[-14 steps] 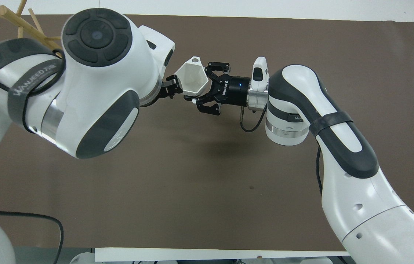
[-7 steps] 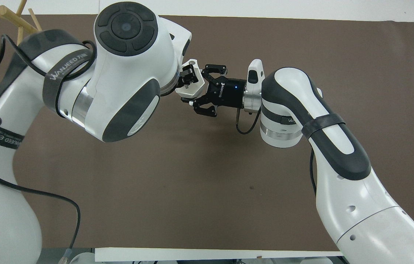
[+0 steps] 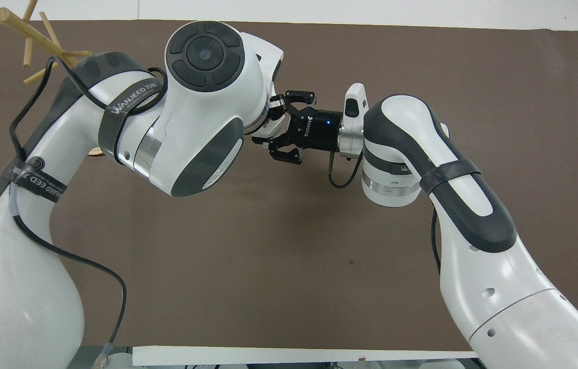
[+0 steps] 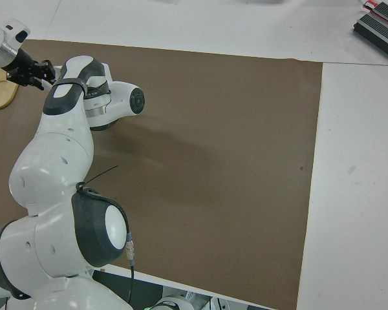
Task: Hang cup on rack
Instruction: 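Grasp the mug with the left gripper while the right gripper holds it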
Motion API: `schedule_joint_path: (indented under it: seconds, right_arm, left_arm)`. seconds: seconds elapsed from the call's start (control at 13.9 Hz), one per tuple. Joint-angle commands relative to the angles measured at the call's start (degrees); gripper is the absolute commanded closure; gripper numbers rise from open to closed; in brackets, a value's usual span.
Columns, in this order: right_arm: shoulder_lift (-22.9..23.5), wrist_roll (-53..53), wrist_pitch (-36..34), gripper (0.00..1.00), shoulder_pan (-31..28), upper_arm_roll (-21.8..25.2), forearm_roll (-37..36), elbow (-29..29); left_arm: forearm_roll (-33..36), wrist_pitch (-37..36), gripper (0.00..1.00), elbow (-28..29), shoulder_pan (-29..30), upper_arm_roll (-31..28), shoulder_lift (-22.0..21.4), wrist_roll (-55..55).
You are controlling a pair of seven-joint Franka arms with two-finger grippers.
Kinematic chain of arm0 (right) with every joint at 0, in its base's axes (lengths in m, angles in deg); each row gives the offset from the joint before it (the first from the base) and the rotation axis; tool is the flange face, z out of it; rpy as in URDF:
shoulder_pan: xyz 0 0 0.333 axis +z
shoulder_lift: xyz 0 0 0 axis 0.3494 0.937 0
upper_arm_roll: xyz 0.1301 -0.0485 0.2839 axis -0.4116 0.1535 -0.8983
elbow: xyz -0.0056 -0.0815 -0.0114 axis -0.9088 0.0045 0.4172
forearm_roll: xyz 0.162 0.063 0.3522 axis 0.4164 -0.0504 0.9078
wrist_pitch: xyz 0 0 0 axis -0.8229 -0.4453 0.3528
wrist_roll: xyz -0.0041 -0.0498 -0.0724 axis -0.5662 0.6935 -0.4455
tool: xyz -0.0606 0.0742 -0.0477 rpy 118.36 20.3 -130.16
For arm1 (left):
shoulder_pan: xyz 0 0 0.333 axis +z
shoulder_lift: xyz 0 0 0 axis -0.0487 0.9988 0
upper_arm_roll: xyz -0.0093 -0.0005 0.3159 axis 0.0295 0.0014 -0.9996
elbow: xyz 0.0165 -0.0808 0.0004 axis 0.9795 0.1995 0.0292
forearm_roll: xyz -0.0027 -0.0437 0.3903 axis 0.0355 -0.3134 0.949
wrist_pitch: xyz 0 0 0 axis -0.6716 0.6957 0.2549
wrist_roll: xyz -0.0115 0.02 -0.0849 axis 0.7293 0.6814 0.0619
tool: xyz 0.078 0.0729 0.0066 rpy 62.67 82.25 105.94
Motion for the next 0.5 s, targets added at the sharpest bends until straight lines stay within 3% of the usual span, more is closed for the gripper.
schedule_joint_path:
  seconds: [0.0,0.14,0.22,0.29,0.36,0.43]
  right_arm:
    - [0.4,-0.8,0.3,0.74,0.6,0.1,1.3,0.8]
    - [0.4,-0.8,0.4,0.73,0.8,0.1,1.3,0.8]
    - [0.4,-0.7,0.4,0.59,0.7,0.1,1.3,0.7]
    - [0.4,-0.1,0.4,0.23,0.5,0.1,1.4,0.7]
    - [0.4,-0.1,0.3,0.00,0.1,0.1,1.2,0.7]
    - [0.5,0.0,0.0,0.00,-0.1,0.1,1.3,0.6]
  left_arm:
    - [-0.7,2.2,1.00,1.8,-0.3,-0.5,-0.7,-0.8]
    - [-0.8,2.4,1.00,1.8,-0.2,-0.6,-0.7,-1.1]
    - [-0.8,2.4,1.00,1.5,-0.1,-0.7,-0.7,-1.7]
    - [-0.8,2.1,1.00,1.2,-0.1,-0.8,-0.7,-1.8]
    - [-0.8,1.6,1.00,0.5,-0.1,-1.0,-0.6,-2.0]
    - [-0.7,1.5,1.00,-1.1,-0.1,-2.1,-0.2,-3.5]
